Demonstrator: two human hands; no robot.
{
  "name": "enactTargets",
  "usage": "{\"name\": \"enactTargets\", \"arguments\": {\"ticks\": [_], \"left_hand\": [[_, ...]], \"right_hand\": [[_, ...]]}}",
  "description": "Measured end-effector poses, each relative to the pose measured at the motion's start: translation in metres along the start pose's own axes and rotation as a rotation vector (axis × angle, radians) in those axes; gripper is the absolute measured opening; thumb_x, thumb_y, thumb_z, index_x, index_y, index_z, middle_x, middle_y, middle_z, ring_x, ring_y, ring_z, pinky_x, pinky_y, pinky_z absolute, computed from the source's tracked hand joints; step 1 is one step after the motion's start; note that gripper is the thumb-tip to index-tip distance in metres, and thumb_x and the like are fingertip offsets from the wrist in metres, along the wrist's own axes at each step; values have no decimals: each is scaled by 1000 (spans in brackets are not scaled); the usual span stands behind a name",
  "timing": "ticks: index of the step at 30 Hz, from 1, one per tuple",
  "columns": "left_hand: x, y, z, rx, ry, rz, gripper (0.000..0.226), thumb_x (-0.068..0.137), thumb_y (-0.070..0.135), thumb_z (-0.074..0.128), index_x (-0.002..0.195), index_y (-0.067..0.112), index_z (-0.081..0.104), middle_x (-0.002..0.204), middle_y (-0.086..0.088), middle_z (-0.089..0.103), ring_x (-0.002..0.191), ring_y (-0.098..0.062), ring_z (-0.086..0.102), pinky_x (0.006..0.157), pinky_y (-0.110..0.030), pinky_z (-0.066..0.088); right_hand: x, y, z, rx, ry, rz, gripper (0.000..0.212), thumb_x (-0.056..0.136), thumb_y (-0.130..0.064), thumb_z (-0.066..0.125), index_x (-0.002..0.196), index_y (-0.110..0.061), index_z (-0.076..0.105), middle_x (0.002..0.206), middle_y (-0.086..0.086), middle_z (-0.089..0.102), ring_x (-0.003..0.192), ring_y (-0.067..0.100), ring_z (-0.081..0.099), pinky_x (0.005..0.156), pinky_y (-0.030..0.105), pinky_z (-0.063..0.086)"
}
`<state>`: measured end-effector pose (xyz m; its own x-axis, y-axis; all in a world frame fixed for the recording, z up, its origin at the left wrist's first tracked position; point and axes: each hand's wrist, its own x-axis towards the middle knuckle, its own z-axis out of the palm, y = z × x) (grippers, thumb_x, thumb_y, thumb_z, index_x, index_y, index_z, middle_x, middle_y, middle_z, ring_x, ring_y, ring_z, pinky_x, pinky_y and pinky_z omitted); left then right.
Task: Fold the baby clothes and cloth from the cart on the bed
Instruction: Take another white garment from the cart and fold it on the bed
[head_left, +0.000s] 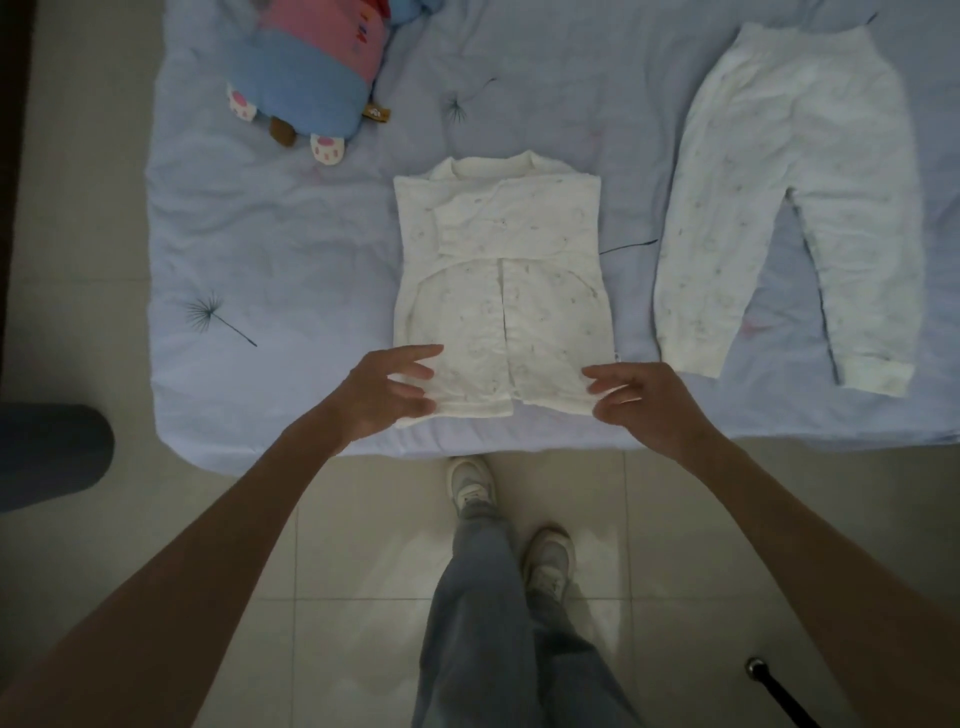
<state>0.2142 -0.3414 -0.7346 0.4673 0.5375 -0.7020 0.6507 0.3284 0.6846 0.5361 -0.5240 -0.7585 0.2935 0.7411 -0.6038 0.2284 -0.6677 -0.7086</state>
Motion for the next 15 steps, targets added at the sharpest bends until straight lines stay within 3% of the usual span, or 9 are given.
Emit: {"name": "enactTargets", "arguments": {"ticks": [3, 6, 8, 11, 15], "left_hand": [[-5, 14, 4, 229, 74, 4, 67, 88, 30, 87, 148, 40, 59, 128, 4, 69, 112, -19, 71, 102, -33, 58], [-13, 29, 6, 479, 196, 78, 66, 96, 45, 77, 156, 41, 51, 138, 1, 61, 126, -19, 58, 112, -37, 47], [-17, 40, 7, 629, 249, 133, 69, 100, 50, 69, 162, 37, 42, 143, -3, 55, 135, -24, 51, 114, -39, 42], [-24, 57, 10, 792, 368, 198, 75, 101, 54, 65, 166, 29, 36, 154, -8, 48, 140, -32, 45, 111, -48, 48], [-35, 72, 17, 948, 527, 282, 82, 100, 59, 64, 166, 23, 33, 166, -14, 37, 151, -36, 35, 115, -52, 48]], "right_hand": [[-3, -18, 0, -109, 15, -22, 47, 83, -6, 85, 113, -41, 76, 104, -11, 78, 90, 11, 76, 89, 37, 63], [-7, -41, -1, -252, 28, -97, 46, 85, -16, 83, 120, -44, 74, 111, -16, 75, 97, 3, 71, 93, 36, 61], [-10, -58, -3, -322, 46, -150, 45, 88, -21, 80, 127, -43, 72, 120, -16, 71, 104, 4, 68, 97, 36, 59], [-15, -83, -3, -453, 86, -243, 46, 93, -29, 75, 137, -41, 67, 137, -16, 65, 121, 9, 62, 105, 37, 54], [-21, -110, 1, -650, 142, -347, 58, 98, -34, 70, 154, -32, 54, 157, -6, 51, 146, 18, 44, 113, 43, 47]]}}
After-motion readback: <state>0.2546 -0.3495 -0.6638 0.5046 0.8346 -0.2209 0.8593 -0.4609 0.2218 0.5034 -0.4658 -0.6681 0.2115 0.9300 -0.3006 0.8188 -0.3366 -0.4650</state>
